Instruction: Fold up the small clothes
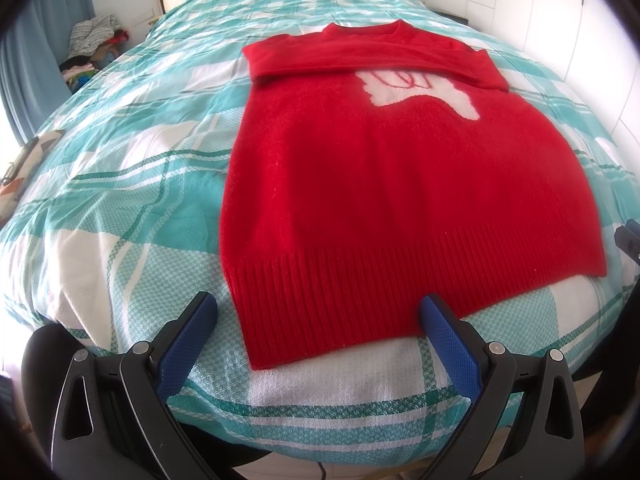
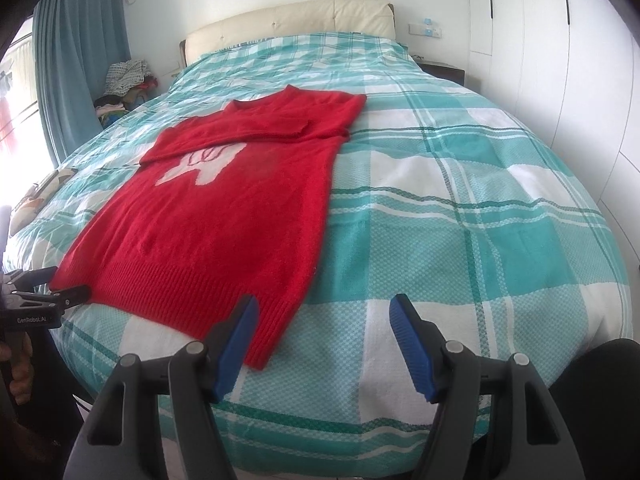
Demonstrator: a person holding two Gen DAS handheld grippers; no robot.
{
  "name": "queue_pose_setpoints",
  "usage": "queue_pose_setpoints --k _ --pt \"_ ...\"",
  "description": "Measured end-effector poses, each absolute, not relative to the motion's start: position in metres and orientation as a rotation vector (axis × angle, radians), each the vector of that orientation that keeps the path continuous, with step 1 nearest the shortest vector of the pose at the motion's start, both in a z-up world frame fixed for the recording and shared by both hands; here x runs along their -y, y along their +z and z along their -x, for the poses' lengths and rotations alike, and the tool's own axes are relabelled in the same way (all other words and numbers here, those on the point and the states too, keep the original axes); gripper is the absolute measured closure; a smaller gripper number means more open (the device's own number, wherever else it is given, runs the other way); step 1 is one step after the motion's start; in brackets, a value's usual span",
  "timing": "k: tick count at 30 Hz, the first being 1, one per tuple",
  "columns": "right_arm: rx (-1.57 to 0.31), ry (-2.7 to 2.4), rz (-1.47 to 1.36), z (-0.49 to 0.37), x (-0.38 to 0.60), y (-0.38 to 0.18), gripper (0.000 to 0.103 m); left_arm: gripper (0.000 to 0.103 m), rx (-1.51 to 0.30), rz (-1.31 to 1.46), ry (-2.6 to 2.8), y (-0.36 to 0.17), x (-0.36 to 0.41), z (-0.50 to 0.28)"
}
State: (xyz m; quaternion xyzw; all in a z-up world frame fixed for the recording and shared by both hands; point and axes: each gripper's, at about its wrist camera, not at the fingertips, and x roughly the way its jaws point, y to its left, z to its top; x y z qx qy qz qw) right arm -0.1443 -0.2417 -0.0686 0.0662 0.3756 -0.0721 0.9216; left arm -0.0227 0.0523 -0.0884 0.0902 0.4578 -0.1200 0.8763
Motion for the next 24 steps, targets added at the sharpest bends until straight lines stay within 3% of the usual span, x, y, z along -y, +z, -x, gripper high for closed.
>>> queue_pose_setpoints --k 11,18,24 --pt "-0.755 -0.236 -0.044 0.129 0.251 -0.055 0.035 0.002 -0.876 -0.099 -0.257 -0.065 -0.077 0.021" --pt "-0.755 -0.382 0.025 0.108 0.271 -0.057 0.019 0.002 -0.825 -0.038 -0.139 -0.05 -0.111 -0.018" --pt "-0.782 -0.413 0.009 0.1 0.285 -0.069 0.018 0.002 -0.818 -0.02 -0.067 -0.055 -0.124 -0.057"
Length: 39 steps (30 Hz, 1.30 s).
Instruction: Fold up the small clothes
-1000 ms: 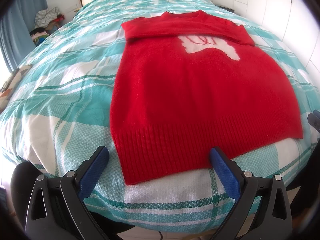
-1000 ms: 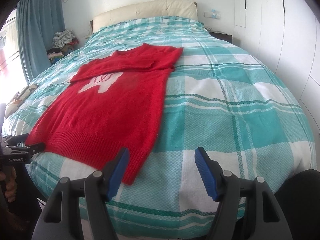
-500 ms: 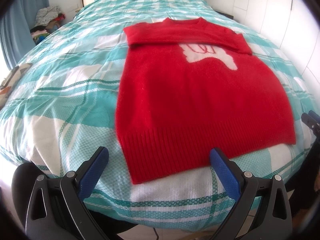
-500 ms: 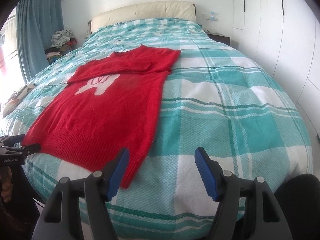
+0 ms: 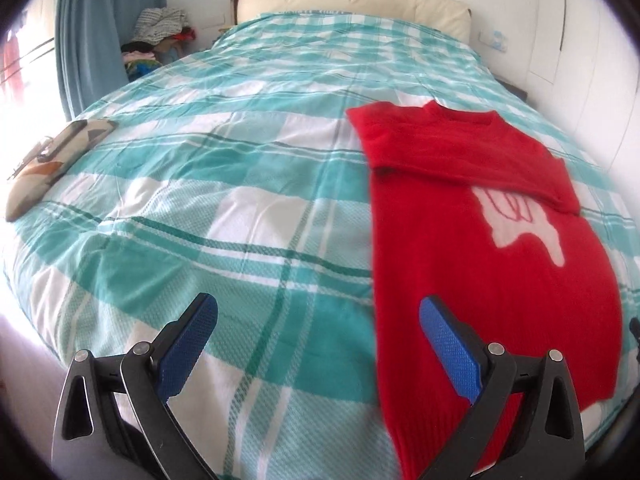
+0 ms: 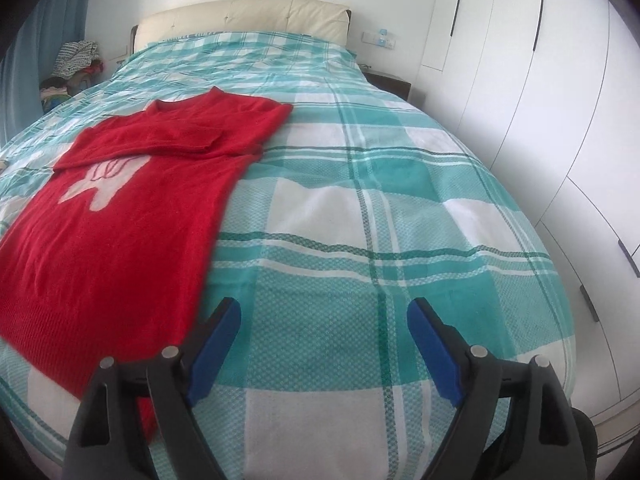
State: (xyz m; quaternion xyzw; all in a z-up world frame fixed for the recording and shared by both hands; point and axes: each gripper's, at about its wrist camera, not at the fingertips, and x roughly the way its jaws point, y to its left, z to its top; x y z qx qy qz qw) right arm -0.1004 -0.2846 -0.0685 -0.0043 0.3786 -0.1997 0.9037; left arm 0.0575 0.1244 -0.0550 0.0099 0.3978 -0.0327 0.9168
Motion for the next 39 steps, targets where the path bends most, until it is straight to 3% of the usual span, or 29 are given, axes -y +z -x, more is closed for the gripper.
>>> queue_pose_setpoints --k 9,39 --pt "-0.812 -0.43 -0.01 0.1 0.293 -0.08 0.018 0.001 -0.882 -0.053 -0.02 -0.094 -0.13 -0.083" --pt "-0.847 -0.454 -0.077 0.095 0.304 -0.098 0.0 0.0 -0.863 -0.07 -0.004 -0.104 -0.127 -0.08"
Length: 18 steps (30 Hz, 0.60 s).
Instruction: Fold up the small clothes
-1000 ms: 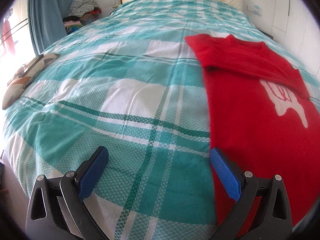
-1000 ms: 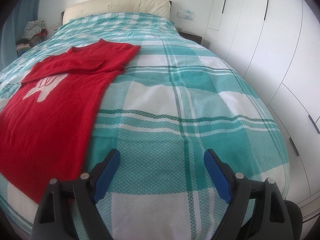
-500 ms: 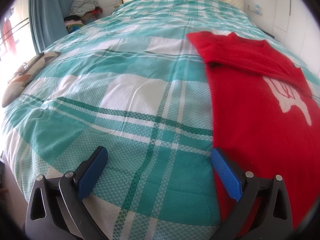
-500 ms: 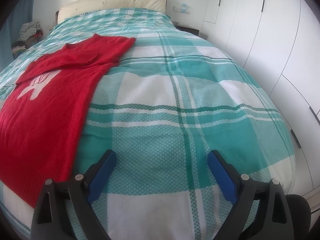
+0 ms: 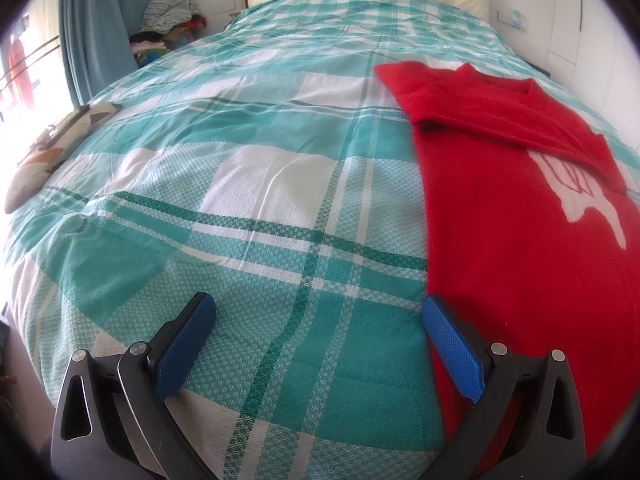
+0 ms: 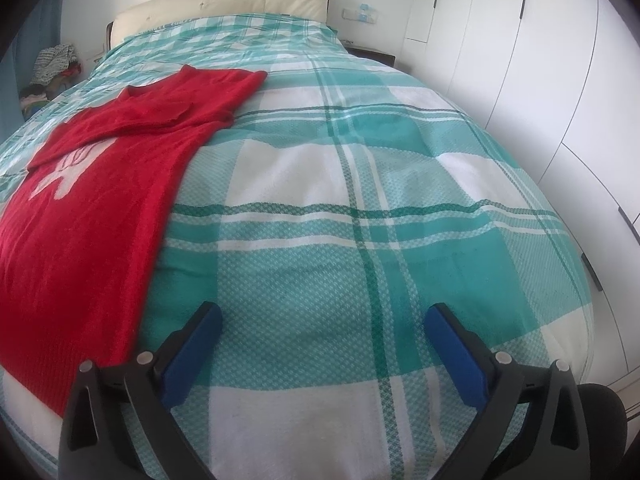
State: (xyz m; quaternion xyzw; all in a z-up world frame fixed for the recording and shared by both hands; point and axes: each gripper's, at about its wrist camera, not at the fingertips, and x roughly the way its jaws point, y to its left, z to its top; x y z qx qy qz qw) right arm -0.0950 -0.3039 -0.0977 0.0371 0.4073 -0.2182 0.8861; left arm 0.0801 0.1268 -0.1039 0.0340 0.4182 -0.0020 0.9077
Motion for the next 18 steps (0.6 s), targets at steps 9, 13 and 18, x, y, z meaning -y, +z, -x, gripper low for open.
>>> queue_pose_setpoints --k 9,13,18 --pt "-0.797 -0.233 -0.186 0.119 0.302 -0.05 0.001 0.001 -0.93 -0.022 -0.167 -0.064 -0.14 -0.047" --pt "-0.865 0.036 -0.295 0.129 0.276 -0.044 0.003 0.002 -0.991 -0.019 -0.334 -0.062 -0.123 -0.01" --pt "-0.998 0.157 -0.421 0.114 0.254 -0.084 0.037 0.02 -1.023 -0.057 -0.374 -0.073 -0.097 0.004"
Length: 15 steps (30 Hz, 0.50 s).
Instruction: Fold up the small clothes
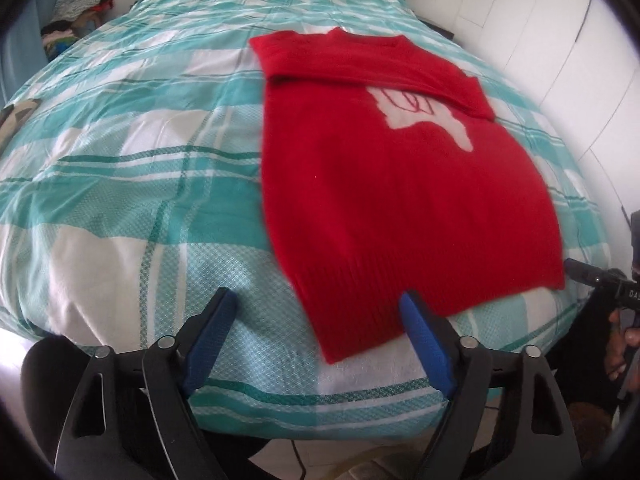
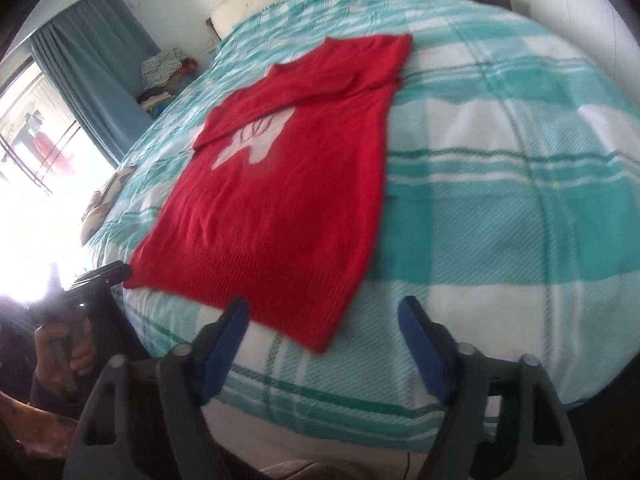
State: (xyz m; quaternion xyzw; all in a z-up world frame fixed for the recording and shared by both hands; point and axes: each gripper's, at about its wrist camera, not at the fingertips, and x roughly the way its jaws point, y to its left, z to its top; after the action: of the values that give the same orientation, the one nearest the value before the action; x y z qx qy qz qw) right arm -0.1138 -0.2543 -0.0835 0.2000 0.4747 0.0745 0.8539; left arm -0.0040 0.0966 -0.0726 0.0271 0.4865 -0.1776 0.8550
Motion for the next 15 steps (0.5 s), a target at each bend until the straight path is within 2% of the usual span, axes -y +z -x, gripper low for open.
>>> queue_pose_setpoints --k 2,3,5,6,7,8,10,15 --pt "-0.998 0.159 -0.438 0.109 0.249 -0.092 0.043 0.027 -1.029 -0.042 -0.361 -0.074 -0.096 0.002" --pt "-1.005 0.167 -0.452 0.106 0.247 -0.097 0.053 0.034 -1.036 -0.023 -0.36 -0.074 -0.097 0.002" --pt "-1.044 0.191 -0.456 0.099 0.239 -0.106 0.074 0.053 -1.034 -0.027 -0.354 -0.074 -0.097 0.002" --pt "-1.05 0.192 -0.444 0.096 0.236 -0.108 0.099 0.071 -1.031 -0.036 -0.352 -0.074 -0.098 0.002" --pt "-1.041 0.187 -0.448 0.097 0.236 -0.109 0.099 0.091 -1.031 -0.032 -0.355 -0.073 -0.099 0.001" --pt "-1.034 0.182 -0.457 0.097 0.237 -0.108 0.099 0.095 -1.037 -0.011 -0.358 -0.073 -0.102 0.0" --pt "-1.007 0.158 -0.452 0.102 0.239 -0.102 0.099 0.099 -1.039 0.039 -0.369 -0.07 -0.11 0.0" --pt "-0.952 0.14 -0.421 0.118 0.243 -0.082 0.099 0.101 -1.018 0.081 -0.404 -0.061 -0.119 0.012"
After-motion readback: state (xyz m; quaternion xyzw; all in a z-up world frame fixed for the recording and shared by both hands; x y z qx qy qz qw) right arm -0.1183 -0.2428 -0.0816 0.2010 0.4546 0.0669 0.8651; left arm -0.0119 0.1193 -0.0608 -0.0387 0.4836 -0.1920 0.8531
